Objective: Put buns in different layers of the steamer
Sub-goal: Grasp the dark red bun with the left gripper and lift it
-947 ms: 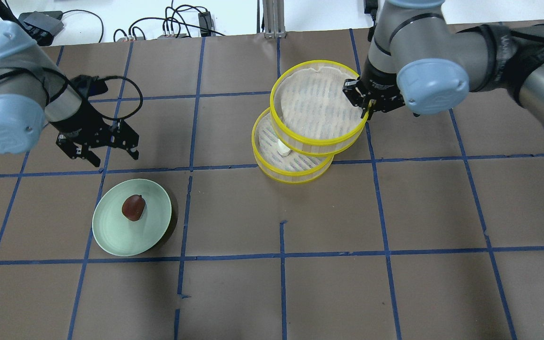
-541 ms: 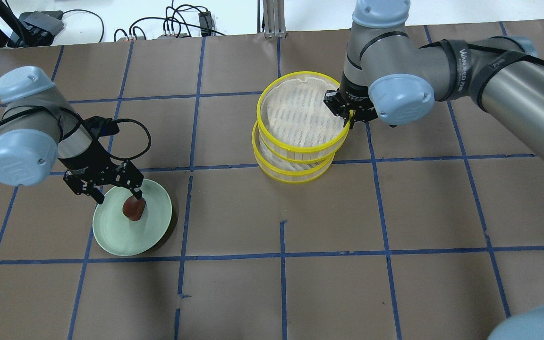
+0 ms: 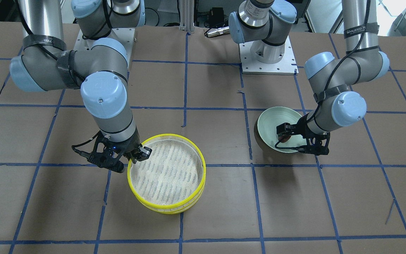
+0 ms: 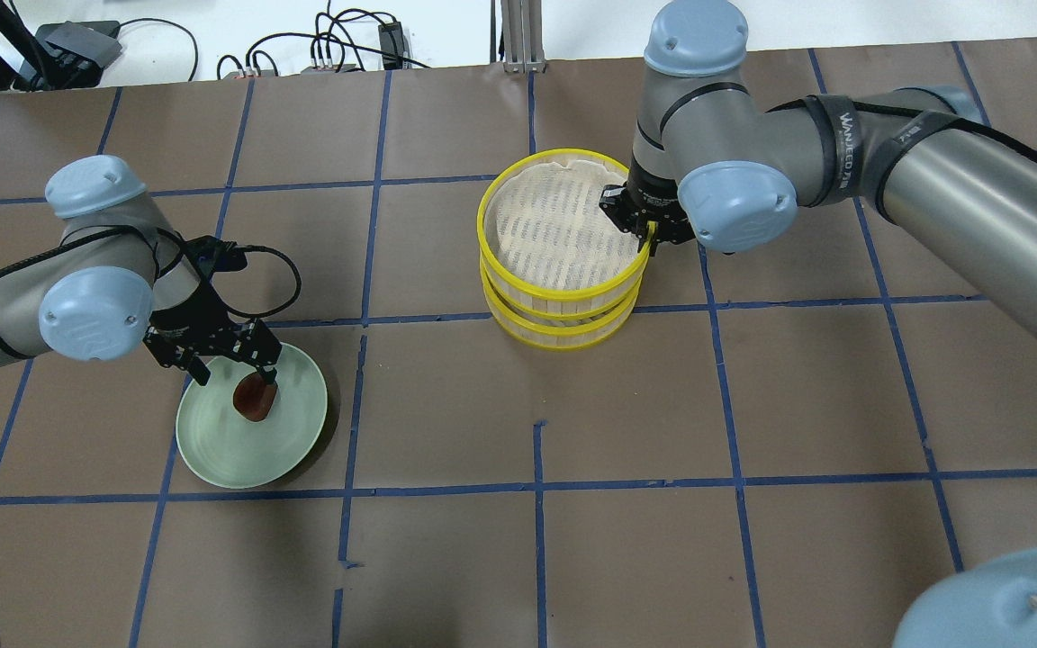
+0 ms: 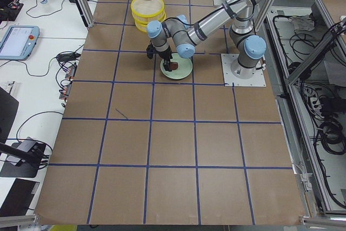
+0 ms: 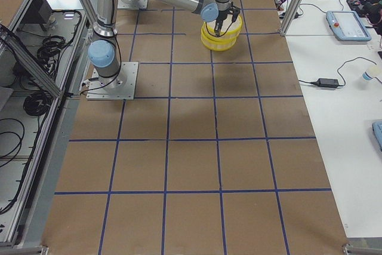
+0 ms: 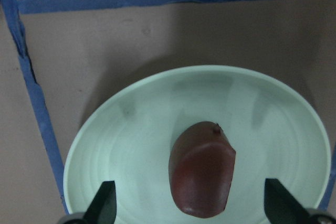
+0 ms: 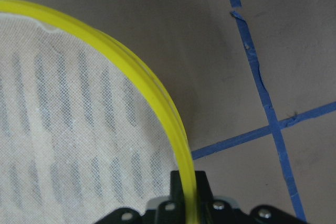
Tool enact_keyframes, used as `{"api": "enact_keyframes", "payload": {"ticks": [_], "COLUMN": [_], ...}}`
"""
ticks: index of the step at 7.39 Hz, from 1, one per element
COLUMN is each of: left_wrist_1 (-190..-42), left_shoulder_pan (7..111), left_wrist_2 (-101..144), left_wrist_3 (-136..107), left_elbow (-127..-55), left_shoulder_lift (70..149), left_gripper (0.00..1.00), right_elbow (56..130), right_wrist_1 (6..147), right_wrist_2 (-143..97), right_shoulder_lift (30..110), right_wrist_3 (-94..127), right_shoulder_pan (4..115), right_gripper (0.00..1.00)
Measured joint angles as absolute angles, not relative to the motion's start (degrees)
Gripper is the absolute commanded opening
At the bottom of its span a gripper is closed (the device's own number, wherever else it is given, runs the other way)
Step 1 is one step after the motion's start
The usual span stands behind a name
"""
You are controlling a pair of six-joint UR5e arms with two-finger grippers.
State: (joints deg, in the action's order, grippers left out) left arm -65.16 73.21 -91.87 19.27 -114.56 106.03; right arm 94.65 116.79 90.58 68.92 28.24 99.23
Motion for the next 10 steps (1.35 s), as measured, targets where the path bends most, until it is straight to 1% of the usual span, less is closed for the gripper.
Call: {"api": "enact_keyframes", "payload": {"ticks": [3, 4, 5, 6, 7, 9, 10], "left_wrist_1": [-64.3, -64.5, -64.5, -64.6, -64.6, -64.7, -64.7], "left_shoulder_pan": [73.5, 73.6, 73.6, 73.6, 73.7, 73.7, 73.7], "left_wrist_2": [-92.0, -92.0, -91.7, -91.4, -91.2, -90.6, -90.0], "left_wrist_3": [15.9, 15.0, 14.5, 13.9, 12.8, 9.8, 9.0], "left_elbow": [-114.9, -115.0, -115.1, -115.3, -115.6, -116.5, -116.9], "left_shoulder_lift": [105.7, 105.5, 105.4, 105.3, 105.4, 105.4, 105.4], "left_gripper": [0.98, 0.94, 0.83, 0.63, 0.54, 0.28, 0.26], "right_elbow": [95.3, 95.5, 95.6, 95.6, 95.6, 95.7, 95.7], "right_wrist_1": [116.7, 117.0, 117.3, 117.5, 117.5, 117.3, 117.3], "right_wrist_2": [90.7, 90.5, 90.3, 90.3, 90.3, 90.2, 90.2], "right_shoulder_lift": [68.9, 68.9, 69.0, 69.0, 69.0, 69.0, 69.0], "right_wrist_3": [28.1, 28.1, 28.1, 28.1, 28.2, 28.3, 28.3], "right_shoulder_pan": [99.2, 99.2, 99.2, 99.2, 99.2, 99.2, 99.2], "right_gripper": [0.14, 0.14, 0.14, 0.14, 0.14, 0.15, 0.15]}}
